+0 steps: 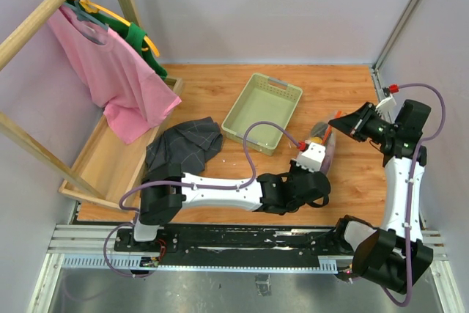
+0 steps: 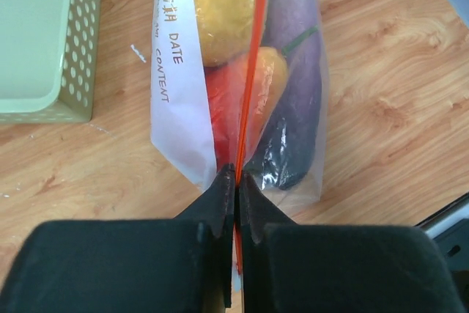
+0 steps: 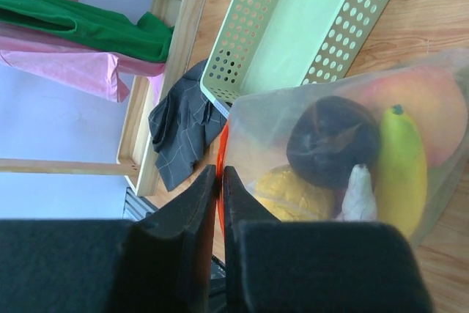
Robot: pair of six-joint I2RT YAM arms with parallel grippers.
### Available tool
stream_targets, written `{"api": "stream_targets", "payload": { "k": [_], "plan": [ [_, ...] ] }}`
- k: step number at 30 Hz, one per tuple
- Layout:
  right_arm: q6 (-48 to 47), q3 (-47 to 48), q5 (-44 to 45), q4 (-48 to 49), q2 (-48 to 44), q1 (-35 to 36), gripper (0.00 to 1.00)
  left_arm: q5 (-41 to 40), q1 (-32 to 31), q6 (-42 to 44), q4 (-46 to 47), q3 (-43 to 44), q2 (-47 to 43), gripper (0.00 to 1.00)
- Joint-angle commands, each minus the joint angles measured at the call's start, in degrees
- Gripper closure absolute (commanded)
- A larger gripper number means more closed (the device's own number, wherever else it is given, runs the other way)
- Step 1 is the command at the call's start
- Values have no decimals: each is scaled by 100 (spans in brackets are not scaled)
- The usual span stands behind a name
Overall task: Open the zip-top bag and remove the fake food
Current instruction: Pick up the zipper food storage bag at the center of the board.
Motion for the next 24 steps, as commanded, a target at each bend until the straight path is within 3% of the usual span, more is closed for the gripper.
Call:
{"api": "stream_targets", "payload": {
  "k": [1,3,6,9,12,14,16,19,22,24],
  "plan": [
    [-1039,278,-7,-370,-148,83,83,100,-31,858,729,-408,-610,100],
    [-1952,518,29,-744,-224,75,66,604,53,1255,1169,-819,-989,100],
    [-3831,939,-164,-1586,-354,73,44,2034,434,1529,1624,-1397,-1504,100],
    [-6588,1466,-710,-3019,-383,62,24,3405,812,1889,2088,-1924,-1919,100],
    [-9092,1878,-1156,-4490,-319,70,1,4132,990,2383,2168,-2147,-2172,100],
    [-10914,2075,-1385,-5518,-207,73,2,4454,1075,2709,2008,-2096,-2213,100],
    [-12124,2155,-1583,-6025,-94,82,2,4731,1161,2953,1806,-2017,-2227,100],
    [-12813,2339,-1751,-6113,219,209,2,5173,1273,3337,1534,-1903,-2223,100],
    [-14088,2620,-1521,-6800,711,624,2,5327,1380,3701,1248,-1780,-2253,100],
    [-14188,2761,-1352,-6935,982,999,1,5408,1471,3843,1101,-1714,-2302,100]
  ]
}}
